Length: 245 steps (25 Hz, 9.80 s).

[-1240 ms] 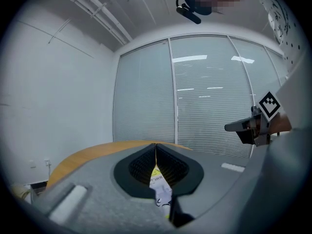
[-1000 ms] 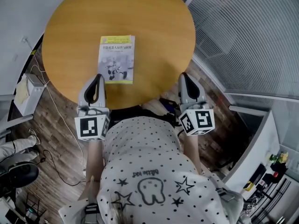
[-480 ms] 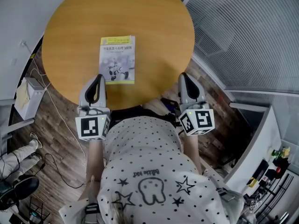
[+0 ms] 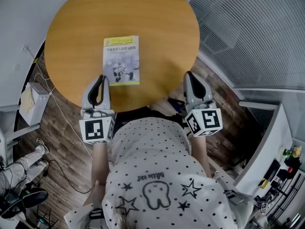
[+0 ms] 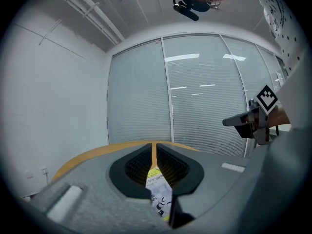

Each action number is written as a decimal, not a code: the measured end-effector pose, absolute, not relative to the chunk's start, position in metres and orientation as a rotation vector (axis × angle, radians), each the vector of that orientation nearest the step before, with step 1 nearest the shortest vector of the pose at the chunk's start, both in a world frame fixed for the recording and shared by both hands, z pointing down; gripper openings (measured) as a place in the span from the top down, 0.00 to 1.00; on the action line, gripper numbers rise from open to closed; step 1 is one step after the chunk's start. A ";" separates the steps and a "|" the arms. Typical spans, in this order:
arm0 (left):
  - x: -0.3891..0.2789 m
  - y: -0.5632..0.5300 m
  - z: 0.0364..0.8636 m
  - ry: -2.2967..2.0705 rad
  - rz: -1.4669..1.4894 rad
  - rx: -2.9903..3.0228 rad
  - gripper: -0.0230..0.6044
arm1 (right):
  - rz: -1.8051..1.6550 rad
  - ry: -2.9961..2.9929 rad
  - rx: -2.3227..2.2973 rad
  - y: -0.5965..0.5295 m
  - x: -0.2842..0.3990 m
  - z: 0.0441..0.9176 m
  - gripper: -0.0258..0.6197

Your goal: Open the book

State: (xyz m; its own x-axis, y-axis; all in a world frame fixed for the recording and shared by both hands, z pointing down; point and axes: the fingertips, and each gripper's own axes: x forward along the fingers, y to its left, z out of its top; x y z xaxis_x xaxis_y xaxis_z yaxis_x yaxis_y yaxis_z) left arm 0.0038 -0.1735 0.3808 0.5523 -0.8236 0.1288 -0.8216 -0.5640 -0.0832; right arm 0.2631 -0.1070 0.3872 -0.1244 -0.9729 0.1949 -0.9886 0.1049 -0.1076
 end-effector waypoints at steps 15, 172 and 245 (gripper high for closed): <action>0.061 -0.157 0.467 1.026 -0.777 -2.634 0.70 | 0.316 -2.271 2.057 -0.092 0.271 0.375 0.95; -0.179 -0.237 0.644 2.025 -1.095 -2.967 0.76 | 0.352 -2.288 1.937 -0.175 0.089 0.372 0.95; -0.170 -0.209 0.317 1.560 -0.006 -2.805 0.95 | 0.258 -2.292 1.918 -0.155 0.082 0.356 0.95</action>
